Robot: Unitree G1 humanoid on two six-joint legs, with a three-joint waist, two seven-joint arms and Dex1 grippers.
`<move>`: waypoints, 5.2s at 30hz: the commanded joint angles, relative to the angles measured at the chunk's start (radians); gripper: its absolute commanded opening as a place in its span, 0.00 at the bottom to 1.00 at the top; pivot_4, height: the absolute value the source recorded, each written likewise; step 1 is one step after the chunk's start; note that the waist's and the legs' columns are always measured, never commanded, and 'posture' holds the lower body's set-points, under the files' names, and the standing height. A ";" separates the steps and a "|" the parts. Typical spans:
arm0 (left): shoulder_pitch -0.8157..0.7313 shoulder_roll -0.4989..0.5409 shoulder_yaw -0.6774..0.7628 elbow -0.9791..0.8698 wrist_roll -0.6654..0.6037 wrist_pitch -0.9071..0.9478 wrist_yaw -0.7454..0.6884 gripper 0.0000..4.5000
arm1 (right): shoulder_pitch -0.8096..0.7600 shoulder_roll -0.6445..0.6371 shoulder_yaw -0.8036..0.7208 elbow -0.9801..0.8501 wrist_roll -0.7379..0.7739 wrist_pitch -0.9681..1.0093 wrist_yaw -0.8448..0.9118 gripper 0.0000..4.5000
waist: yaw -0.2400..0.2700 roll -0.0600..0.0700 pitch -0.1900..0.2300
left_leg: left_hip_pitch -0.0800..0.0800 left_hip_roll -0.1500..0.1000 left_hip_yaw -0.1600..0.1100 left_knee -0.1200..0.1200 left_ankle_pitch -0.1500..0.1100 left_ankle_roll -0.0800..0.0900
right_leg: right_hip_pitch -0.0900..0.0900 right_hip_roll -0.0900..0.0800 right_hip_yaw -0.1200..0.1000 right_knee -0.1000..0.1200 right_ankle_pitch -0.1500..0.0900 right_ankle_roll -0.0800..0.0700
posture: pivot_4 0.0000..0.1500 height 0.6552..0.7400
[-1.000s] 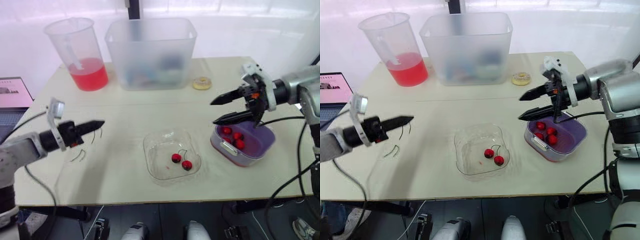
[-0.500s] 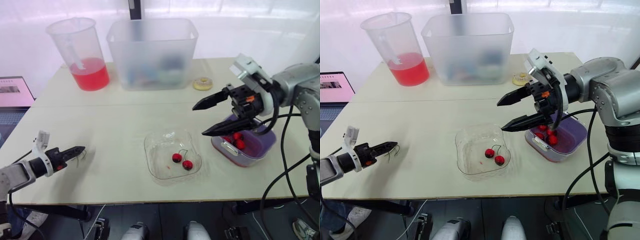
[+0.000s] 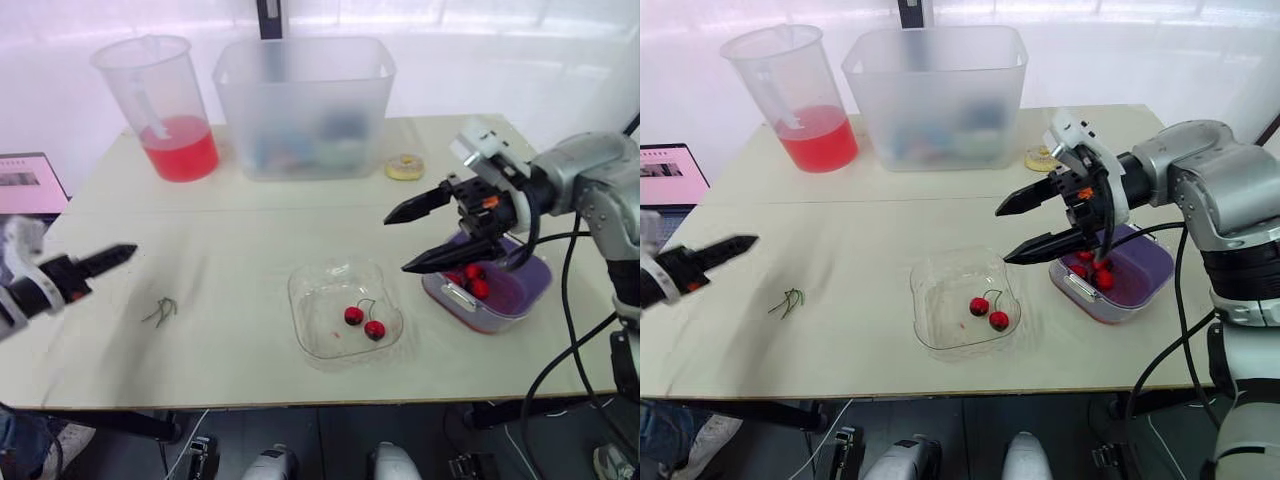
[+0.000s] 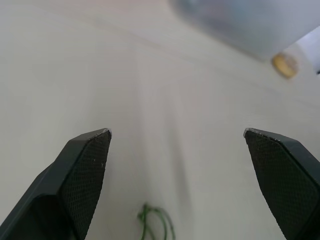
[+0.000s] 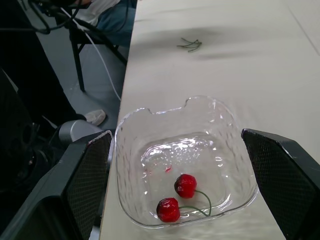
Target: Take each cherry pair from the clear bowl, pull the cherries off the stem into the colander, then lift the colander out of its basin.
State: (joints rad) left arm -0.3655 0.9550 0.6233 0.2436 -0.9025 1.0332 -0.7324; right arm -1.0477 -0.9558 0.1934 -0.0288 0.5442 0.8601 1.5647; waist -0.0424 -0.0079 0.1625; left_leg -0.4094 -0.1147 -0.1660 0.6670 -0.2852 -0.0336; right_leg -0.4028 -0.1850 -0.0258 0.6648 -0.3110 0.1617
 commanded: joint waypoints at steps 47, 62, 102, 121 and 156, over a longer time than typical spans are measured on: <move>0.198 -0.142 -0.295 -0.915 -0.188 -0.183 0.010 1.00 | 0.013 0.237 0.620 -0.178 -0.763 -0.176 -0.156 0.50 | 0.000 0.000 0.000 | 0.000 0.001 0.001 -0.001 0.000 0.000 | -0.001 0.002 0.002 -0.001 0.000 0.000 | 1.00 1.00; 0.215 -0.098 -0.301 -0.887 -0.130 -0.200 -0.007 1.00 | 0.009 0.298 0.599 -0.166 -0.798 -0.221 -0.130 0.09 | -0.001 0.000 0.000 | 0.000 0.001 0.001 -0.001 0.000 0.000 | -0.001 0.002 0.002 -0.001 0.000 0.000 | 1.00 1.00; 0.159 -0.041 -0.383 -0.709 0.089 -0.299 -0.200 1.00 | -0.003 0.322 0.507 -0.275 -0.708 0.210 -0.101 0.99 | -0.001 0.000 0.000 | 0.000 0.001 0.000 -0.002 0.000 -0.001 | -0.001 0.003 0.002 -0.001 0.000 0.000 | 1.00 1.00; 0.189 -0.023 -0.353 -0.741 0.087 -0.260 -0.194 1.00 | 0.015 0.326 0.653 -0.182 -0.676 0.159 -0.253 0.57 | -0.002 0.000 0.000 | 0.000 0.001 0.000 -0.002 0.000 -0.001 | -0.001 0.003 0.001 -0.001 0.000 0.000 | 1.00 1.00; -0.343 -0.348 -0.301 -0.446 -0.411 -0.064 0.276 1.00 | 0.002 0.284 0.169 -0.102 -0.858 -0.965 -0.636 0.12 | -0.003 -0.001 -0.001 | 0.000 0.001 0.000 0.000 0.000 -0.001 | 0.000 0.002 0.001 0.002 0.000 0.000 | 1.00 1.00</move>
State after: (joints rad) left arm -0.6849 0.6065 0.3257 -0.2186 -1.3009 0.9586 -0.4768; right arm -1.0153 -0.6825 0.3799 -0.1282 -0.2645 -0.0485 0.9861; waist -0.0454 -0.0093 0.1619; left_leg -0.4093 -0.1140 -0.1655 0.6667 -0.2848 -0.0342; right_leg -0.4028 -0.1825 -0.0251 0.6669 -0.3110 0.1616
